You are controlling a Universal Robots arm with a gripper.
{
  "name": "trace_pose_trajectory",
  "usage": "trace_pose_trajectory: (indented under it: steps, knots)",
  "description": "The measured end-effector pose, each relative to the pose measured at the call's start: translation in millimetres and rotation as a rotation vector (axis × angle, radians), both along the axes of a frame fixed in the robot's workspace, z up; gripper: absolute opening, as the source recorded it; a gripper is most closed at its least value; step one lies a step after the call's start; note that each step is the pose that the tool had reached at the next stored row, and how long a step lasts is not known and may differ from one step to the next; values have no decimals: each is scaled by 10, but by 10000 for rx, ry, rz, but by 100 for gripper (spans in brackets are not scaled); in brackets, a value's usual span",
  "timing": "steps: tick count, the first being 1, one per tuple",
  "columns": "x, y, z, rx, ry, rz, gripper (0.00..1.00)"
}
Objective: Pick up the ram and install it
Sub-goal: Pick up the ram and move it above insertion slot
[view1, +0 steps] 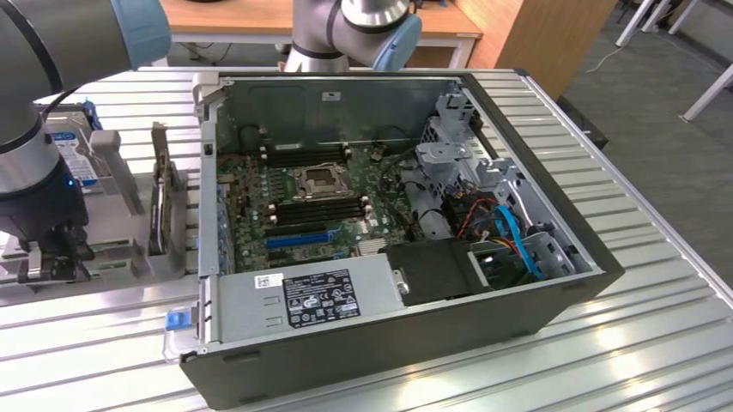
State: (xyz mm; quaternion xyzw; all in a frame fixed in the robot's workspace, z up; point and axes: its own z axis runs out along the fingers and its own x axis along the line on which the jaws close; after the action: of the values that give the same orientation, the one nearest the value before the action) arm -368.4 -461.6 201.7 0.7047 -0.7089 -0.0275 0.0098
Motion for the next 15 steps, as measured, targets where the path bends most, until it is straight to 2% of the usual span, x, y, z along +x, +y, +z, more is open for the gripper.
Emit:
trace_pose_trajectory:
  steps: [10,11,12,13,15]
  knots:
    - [0,0,-3,0,0,0,34]
    - [0,0,-3,0,0,0,28]
    - [0,0,-3,0,0,0,28]
    - [0,0,-3,0,0,0,21]
    - [0,0,-3,0,0,0,21]
